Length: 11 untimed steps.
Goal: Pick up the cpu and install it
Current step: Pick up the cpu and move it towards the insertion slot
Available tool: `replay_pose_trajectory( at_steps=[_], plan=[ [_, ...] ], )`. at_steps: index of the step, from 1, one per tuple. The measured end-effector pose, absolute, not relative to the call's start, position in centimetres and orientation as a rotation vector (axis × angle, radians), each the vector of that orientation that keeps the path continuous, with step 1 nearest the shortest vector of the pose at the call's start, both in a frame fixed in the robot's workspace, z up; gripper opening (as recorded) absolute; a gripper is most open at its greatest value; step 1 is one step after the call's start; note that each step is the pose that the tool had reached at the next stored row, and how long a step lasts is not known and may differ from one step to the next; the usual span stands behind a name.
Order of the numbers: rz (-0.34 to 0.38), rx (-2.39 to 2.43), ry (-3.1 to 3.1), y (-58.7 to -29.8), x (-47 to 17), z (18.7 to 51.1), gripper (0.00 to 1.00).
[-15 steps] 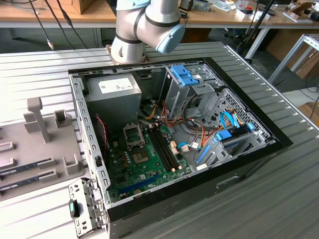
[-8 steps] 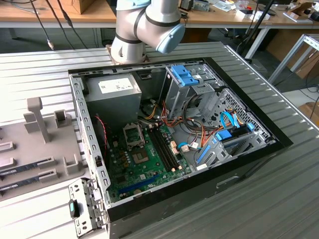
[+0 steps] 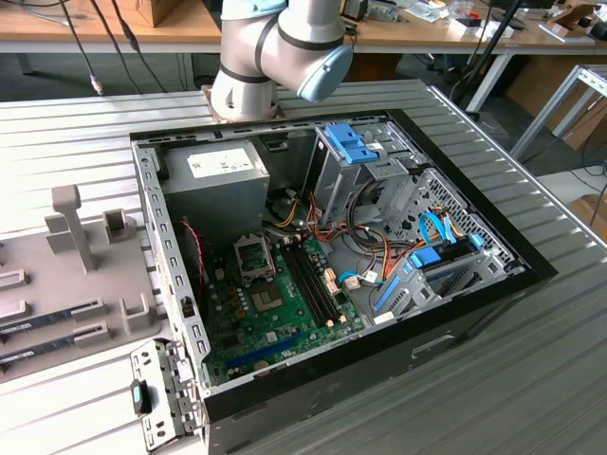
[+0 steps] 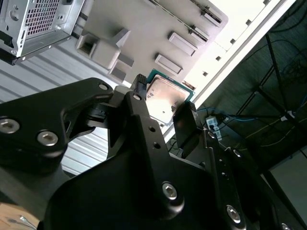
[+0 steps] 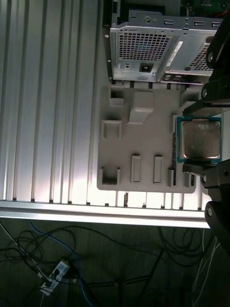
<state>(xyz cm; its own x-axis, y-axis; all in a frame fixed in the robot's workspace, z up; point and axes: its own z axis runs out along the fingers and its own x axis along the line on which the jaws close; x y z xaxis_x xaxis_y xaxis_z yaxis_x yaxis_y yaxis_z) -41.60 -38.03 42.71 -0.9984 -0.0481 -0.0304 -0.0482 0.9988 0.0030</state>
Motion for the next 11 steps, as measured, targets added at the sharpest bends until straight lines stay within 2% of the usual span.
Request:
replay_pose_trajectory(
  at_steps=[11],
  plan=[
    [0.006,-0.075,3.11,-38.14,-40.76,42.64,0.47]
  ],
)
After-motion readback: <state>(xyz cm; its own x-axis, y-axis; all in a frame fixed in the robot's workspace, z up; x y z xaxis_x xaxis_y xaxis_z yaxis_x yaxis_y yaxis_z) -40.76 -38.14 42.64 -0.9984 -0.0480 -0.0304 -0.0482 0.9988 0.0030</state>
